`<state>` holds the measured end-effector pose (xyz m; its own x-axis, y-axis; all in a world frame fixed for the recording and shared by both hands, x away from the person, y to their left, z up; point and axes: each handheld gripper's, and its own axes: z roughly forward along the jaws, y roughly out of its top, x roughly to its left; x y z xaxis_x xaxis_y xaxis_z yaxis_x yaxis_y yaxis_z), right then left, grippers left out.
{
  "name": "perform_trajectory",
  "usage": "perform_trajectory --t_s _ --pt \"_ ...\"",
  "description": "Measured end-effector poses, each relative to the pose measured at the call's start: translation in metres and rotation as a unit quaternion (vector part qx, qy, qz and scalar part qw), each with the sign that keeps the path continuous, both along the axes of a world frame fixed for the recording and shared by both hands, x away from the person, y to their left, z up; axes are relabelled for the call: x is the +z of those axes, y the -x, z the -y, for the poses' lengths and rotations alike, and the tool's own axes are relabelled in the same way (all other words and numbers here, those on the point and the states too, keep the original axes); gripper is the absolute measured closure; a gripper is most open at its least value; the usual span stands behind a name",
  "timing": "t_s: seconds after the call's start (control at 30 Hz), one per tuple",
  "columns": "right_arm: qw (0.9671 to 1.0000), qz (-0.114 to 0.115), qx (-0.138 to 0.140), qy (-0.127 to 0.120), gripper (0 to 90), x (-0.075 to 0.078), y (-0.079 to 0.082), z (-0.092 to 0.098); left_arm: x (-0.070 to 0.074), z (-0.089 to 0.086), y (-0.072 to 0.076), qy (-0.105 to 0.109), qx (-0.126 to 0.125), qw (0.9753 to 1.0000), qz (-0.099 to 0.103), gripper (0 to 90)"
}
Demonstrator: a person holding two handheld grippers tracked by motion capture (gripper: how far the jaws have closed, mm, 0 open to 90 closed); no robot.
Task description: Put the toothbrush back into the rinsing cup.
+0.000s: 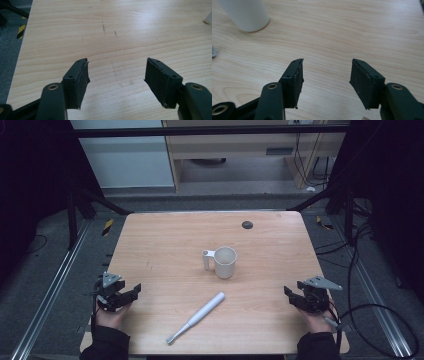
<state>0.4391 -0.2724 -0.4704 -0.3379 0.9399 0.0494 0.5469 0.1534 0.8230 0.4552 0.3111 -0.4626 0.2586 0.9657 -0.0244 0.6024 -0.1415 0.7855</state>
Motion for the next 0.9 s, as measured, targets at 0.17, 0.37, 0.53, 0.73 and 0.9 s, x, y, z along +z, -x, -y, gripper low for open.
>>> perform_trajectory --t_s 0.17,0.37,0.53,0.73,0.9 --pt "0.9995 -0.003 0.030 0.008 49.3 0.002 0.002 -0.012 0.000 -0.001 0.004 0.008 -0.009 0.9999 -0.004 35.9" --pt "0.9979 -0.003 0.060 -0.022 56.6 0.010 0.005 -0.024 0.000 0.001 0.008 0.005 -0.020 0.9998 -0.005 38.3" --pt "0.9958 -0.008 0.086 -0.030 59.0 0.015 0.004 -0.040 -0.001 0.004 0.010 0.005 -0.038 0.9993 -0.002 40.7" --pt "0.9932 -0.014 0.113 -0.024 65.7 0.017 -0.001 -0.060 -0.002 0.004 0.007 0.005 -0.046 0.9989 -0.008 47.1" --pt "0.9907 -0.015 0.134 -0.023 70.3 0.019 -0.004 -0.077 -0.002 0.004 0.007 0.006 -0.048 0.9988 -0.008 51.5"
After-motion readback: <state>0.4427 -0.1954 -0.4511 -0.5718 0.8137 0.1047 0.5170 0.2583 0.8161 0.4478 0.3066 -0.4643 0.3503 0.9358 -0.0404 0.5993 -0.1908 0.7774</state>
